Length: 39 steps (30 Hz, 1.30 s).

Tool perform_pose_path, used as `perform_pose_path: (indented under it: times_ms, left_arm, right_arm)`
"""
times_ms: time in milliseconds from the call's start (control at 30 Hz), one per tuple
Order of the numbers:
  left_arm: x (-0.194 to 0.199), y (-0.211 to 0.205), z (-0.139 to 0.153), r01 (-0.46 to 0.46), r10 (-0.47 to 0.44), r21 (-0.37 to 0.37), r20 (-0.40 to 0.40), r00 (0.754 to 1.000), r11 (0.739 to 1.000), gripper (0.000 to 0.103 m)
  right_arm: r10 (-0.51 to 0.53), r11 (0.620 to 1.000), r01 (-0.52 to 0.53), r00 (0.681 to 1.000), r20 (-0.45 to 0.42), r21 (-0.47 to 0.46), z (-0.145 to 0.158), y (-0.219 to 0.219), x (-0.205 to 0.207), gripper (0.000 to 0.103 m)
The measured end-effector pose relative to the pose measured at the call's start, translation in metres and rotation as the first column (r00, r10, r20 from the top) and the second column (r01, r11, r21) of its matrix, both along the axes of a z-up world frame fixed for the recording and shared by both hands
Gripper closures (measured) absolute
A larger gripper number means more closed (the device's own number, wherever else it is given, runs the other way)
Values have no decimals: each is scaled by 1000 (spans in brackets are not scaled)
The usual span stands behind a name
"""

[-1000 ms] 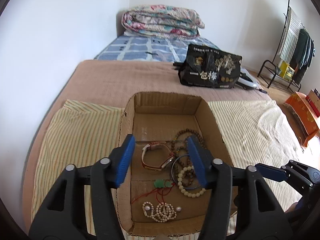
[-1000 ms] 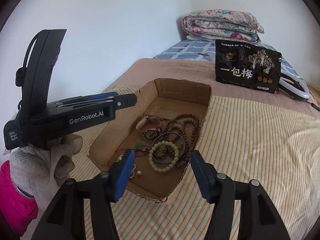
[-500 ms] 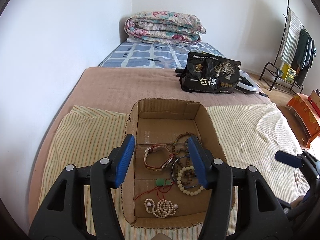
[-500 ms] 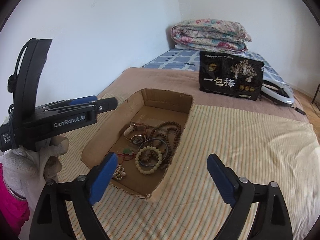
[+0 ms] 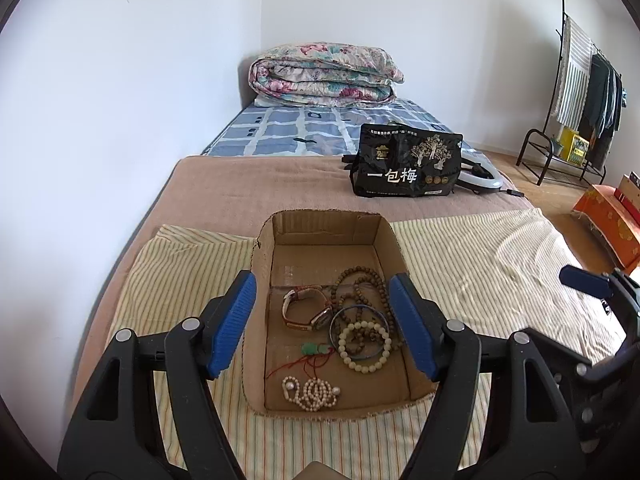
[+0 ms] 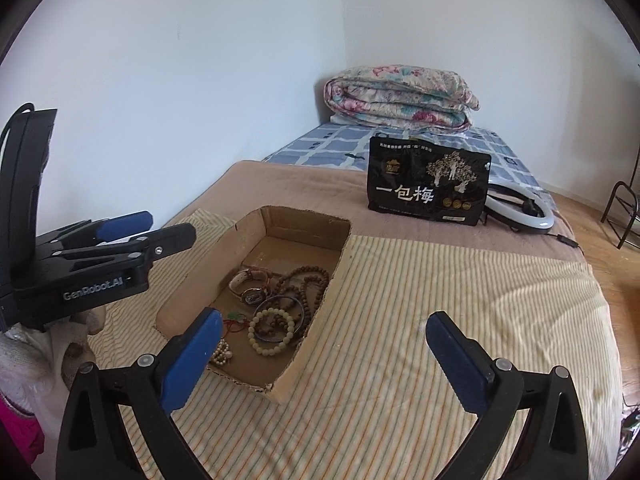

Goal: Organize jewelry

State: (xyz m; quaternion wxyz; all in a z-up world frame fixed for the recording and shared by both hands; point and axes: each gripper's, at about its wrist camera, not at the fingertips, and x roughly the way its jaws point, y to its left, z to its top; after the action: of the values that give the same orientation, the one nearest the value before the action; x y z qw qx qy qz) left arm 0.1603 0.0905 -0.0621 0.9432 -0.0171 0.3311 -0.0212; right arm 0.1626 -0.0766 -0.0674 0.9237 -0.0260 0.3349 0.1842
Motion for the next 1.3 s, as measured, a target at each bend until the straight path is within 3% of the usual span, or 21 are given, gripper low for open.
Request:
perform_pose_path:
  times_ms: [100,167,400,1300]
  left_arm:
    - [-10,-1,7,-8,8,2,12,1000,1000,30]
    - [-17,-1,12,-16,16,-2,21,1000,1000,22]
    - [-40,-3,28,-58,57,8,60,997,998,10]
    - [-83,-3,33,-164,160,60,59,985,985,1]
  right_arm:
    - [-9,1000,9,1000,16,-3,4,-5,-4,0]
    - [-18,1000,18,999,29,-5,8,-8,-7,0]
    - [-33,999,33,996,82,-10,17,-17,-15,0]
    - [-36,999,37,991,129,-5,24,-25,-22,0]
